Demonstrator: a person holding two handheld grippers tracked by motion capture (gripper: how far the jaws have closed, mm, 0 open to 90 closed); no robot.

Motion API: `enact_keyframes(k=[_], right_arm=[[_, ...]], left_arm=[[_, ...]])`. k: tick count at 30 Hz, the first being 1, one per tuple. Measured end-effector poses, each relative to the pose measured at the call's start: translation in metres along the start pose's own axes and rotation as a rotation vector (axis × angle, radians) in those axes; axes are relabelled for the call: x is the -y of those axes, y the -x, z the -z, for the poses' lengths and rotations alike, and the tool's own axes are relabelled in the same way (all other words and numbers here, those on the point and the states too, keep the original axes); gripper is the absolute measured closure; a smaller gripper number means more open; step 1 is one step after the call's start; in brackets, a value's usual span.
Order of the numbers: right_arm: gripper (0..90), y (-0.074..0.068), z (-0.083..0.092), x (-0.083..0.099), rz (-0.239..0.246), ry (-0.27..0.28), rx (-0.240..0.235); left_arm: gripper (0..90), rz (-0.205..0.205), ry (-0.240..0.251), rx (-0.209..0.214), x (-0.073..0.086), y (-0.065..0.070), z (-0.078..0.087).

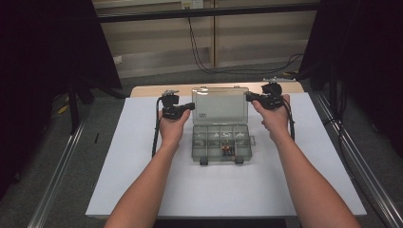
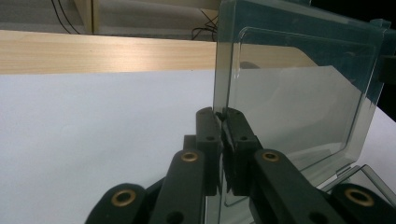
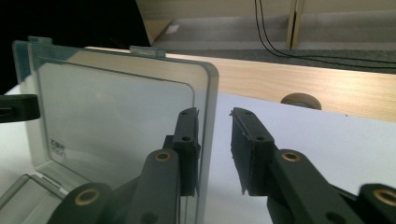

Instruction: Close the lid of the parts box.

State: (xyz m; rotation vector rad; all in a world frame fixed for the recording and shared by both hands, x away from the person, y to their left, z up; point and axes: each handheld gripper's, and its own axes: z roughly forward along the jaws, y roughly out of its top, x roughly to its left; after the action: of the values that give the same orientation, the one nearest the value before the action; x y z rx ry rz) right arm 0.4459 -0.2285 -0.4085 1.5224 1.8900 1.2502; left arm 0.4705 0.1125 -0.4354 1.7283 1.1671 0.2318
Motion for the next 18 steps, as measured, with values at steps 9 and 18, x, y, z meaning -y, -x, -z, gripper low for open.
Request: enact_keyframes(k=[9, 18], right_arm=[[84.0, -0.0047, -0.008, 0.0014, 0.005, -0.032, 0.01], [86.5, -0.0092, -0.0005, 0.0041, 0.006, -0.006, 0.004]], left_arm=[[86.1, -0.004, -0.003, -0.002, 0.0009, -0.0016, -0.0004], [83.3, 0.042, -0.011, 0.038, 0.001, -0.0057, 0.0015]])
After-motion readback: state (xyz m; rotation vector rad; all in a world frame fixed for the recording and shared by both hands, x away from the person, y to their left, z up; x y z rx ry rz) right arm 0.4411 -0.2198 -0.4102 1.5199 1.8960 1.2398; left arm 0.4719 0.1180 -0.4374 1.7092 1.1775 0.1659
